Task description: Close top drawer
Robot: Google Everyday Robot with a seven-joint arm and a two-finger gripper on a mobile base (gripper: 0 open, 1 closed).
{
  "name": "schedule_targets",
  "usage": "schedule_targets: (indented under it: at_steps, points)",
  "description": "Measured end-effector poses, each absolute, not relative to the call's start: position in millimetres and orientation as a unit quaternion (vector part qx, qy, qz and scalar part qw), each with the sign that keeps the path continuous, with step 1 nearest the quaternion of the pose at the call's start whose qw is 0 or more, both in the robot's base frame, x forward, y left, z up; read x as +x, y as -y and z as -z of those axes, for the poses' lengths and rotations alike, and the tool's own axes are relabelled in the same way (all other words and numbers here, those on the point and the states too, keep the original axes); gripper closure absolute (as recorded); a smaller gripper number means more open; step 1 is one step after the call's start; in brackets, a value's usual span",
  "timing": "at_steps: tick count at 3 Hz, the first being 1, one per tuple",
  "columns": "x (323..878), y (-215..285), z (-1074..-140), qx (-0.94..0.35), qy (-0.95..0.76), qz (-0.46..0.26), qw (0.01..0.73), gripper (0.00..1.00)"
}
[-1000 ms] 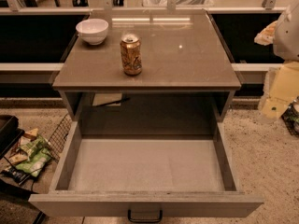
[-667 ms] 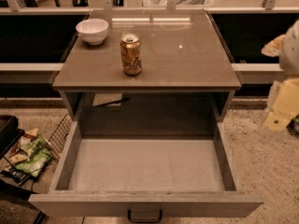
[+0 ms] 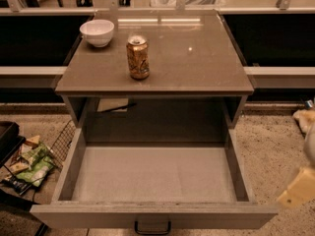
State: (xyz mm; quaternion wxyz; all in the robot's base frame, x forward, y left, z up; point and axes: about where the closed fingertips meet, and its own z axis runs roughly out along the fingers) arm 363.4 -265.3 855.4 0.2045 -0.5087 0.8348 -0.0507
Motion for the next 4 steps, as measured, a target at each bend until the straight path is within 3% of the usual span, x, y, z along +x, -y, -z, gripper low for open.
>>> schedule_targets:
  at_steps: [2,4]
  points:
    - [284.3,261.5,-736.9,-0.530,-0.836,0.051,0.130,0.49]
    - [244.7,253.3,-668.5,-0.537,-0.839,0.029,0.076,0.95]
